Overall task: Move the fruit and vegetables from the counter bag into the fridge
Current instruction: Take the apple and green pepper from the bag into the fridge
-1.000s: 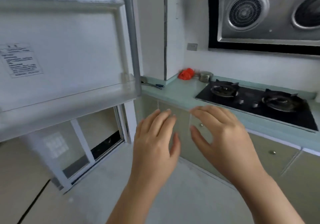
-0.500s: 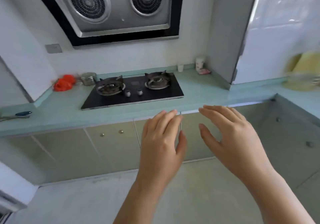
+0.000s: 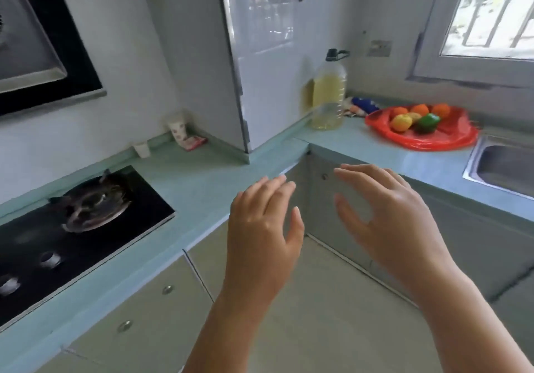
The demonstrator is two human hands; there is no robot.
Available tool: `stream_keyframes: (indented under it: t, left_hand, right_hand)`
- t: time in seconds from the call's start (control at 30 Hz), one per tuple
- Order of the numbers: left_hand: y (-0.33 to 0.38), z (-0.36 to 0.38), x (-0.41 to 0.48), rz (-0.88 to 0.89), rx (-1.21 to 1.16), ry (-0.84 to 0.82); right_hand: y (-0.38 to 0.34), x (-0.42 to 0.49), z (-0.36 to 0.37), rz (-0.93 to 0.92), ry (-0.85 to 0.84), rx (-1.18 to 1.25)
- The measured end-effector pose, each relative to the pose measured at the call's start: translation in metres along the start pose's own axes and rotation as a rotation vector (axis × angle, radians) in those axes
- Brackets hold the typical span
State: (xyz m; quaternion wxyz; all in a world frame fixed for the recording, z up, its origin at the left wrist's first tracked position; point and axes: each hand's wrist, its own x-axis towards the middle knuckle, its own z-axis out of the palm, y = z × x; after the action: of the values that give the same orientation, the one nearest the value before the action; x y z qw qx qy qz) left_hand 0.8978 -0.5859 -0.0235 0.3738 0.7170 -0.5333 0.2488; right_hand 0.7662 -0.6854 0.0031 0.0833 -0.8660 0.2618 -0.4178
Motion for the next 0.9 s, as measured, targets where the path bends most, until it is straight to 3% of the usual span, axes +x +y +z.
stream_keyframes:
  t: [0.43, 0.9]
  left_hand:
    - [0.035, 0.193, 0.099, 0.141, -0.293, -0.161]
    - [0.081, 0.385, 0.220, 0.053, -0.441, -0.350]
  right_hand:
    - [0.177, 0.054, -0.001, 0.253, 0.101, -0.226]
    - [0.391, 0.144, 0.006, 0.366, 0.102, -0.282]
